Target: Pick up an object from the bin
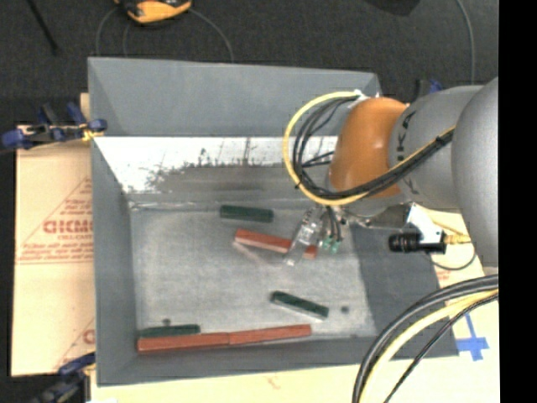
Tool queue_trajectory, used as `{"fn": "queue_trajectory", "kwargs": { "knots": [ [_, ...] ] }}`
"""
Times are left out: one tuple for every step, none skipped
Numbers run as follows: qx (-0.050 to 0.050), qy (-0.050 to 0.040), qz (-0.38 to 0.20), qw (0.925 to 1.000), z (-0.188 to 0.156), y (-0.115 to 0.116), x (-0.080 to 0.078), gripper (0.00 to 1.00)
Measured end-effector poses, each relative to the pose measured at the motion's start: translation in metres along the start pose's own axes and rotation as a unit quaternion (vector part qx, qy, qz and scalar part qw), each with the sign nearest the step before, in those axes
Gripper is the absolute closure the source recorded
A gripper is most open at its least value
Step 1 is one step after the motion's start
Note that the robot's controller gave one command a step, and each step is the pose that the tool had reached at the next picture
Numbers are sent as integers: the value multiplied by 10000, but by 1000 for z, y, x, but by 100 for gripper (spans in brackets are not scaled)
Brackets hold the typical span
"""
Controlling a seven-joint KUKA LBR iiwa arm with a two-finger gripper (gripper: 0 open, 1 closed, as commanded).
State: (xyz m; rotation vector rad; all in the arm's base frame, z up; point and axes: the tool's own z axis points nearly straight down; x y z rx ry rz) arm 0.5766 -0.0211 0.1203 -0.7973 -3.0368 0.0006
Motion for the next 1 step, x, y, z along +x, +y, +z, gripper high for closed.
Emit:
{"fn": "queue_trajectory", "kwargs": {
  "knots": [
    [10, 20, 3, 10000, -22, -1, 1, 100]
  ]
}}
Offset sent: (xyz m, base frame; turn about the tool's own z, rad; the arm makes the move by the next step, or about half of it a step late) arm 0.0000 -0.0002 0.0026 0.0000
